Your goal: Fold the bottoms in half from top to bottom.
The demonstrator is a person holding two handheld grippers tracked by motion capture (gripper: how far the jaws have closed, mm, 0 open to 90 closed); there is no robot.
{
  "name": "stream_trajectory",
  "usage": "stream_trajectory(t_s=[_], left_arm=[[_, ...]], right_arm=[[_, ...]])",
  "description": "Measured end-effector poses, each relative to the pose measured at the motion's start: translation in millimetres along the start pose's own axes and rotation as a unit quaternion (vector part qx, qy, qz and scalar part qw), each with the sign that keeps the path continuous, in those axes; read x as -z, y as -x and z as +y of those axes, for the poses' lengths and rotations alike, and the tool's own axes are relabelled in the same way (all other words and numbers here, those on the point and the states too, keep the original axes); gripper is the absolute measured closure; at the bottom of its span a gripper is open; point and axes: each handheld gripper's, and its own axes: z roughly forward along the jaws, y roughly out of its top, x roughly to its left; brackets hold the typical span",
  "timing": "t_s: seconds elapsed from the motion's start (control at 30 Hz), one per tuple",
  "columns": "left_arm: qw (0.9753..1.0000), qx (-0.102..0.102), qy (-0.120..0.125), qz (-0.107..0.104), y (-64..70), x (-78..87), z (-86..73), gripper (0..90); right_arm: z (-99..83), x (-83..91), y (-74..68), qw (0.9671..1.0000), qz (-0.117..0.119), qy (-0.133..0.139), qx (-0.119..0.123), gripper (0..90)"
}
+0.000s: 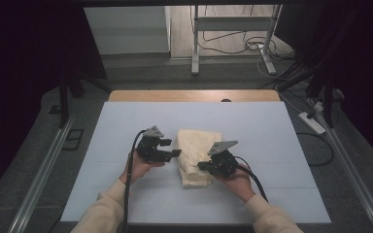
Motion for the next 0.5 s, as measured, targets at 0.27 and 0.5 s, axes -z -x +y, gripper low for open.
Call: stream_trajectory(t_s=[0.27,0.5], left_arm=[[1.0000,-0.001,-0.002,0.000,0.9,0.0,-0.6,33.5],[1.0000,0.001,-0.001,0.002,0.5,0.9,-2.2,33.4]], right_arm=[[-1.1,0.0,0.5,1.0000,0.000,0.002,-0.004,89.3],[1.0,4.6,2.1,0.9999,0.000,0.012,0.000,89.2]])
